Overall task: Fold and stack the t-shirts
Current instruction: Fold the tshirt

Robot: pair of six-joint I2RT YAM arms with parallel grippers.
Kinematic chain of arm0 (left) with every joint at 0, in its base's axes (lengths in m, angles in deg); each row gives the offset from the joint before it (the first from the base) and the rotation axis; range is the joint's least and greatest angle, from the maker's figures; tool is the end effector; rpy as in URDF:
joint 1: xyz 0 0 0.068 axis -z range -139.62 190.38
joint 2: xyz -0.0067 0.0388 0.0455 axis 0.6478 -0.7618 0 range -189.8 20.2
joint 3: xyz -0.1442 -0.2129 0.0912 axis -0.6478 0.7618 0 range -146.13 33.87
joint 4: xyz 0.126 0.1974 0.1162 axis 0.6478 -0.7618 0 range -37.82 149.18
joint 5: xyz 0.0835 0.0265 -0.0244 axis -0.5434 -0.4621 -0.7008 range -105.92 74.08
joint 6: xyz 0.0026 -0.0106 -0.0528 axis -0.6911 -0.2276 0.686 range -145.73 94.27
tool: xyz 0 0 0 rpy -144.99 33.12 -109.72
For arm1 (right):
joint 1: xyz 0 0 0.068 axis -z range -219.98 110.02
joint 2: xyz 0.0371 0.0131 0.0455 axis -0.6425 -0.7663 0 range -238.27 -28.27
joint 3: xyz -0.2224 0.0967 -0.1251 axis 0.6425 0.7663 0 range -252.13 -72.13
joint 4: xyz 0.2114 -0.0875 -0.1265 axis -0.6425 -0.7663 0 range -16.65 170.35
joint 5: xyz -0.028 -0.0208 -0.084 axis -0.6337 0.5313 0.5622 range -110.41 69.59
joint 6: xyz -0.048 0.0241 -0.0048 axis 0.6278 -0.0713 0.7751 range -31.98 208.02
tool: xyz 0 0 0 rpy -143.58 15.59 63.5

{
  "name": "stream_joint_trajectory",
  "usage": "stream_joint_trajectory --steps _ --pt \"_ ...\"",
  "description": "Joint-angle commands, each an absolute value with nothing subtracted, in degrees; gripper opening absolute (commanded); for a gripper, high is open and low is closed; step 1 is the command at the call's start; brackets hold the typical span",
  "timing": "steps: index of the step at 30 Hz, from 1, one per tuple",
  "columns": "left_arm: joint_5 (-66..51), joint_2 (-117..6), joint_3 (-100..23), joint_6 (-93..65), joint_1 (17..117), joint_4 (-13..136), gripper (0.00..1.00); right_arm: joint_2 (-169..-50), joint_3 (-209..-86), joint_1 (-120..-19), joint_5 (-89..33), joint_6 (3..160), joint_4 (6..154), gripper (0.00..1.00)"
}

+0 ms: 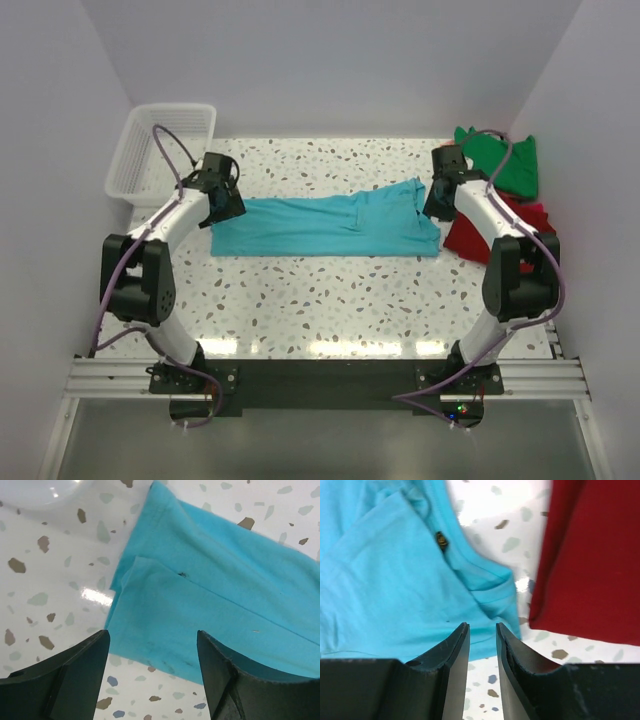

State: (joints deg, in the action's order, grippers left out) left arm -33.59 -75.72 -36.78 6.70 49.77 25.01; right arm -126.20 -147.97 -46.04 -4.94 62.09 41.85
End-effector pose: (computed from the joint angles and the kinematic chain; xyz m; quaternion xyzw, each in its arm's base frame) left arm 0.3464 -0.0464 0.2329 -0.2300 0.9259 0.0455 0.2962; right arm 0.3582 0.0285 0.2441 0.1990 0.9382 -0.0558 0.2777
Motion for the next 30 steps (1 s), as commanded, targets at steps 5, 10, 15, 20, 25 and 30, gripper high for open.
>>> stream_joint_trajectory --steps 5,10,15,20,25,30 --pt "-26.21 -83.33 -40.04 0.29 49.34 36.77 0.75 -135.75 -154.83 -51.49 -7.57 59.64 41.41 0.33" --pt "-27.69 -87.90 -43.30 -1.20 49.34 35.80 0.75 -140.59 -158.25 -51.93 -7.84 59.02 42.90 0.33" --pt "-28.58 -90.01 -42.95 -1.30 49.34 33.87 0.75 -147.18 -162.30 -52.10 -6.87 59.11 41.50 0.33" --pt "-29.81 -90.54 -41.89 -0.68 49.34 31.06 0.76 -151.75 -166.52 -52.02 -5.20 60.33 39.57 0.33" --pt "-28.59 -87.83 -39.79 -0.50 49.34 31.67 0.76 -158.17 -173.97 -52.02 -4.58 61.83 36.93 0.33" --pt "-24.81 -78.87 -34.69 -1.82 49.34 36.59 0.77 -163.88 -182.07 -52.02 -4.23 62.88 34.30 0.34"
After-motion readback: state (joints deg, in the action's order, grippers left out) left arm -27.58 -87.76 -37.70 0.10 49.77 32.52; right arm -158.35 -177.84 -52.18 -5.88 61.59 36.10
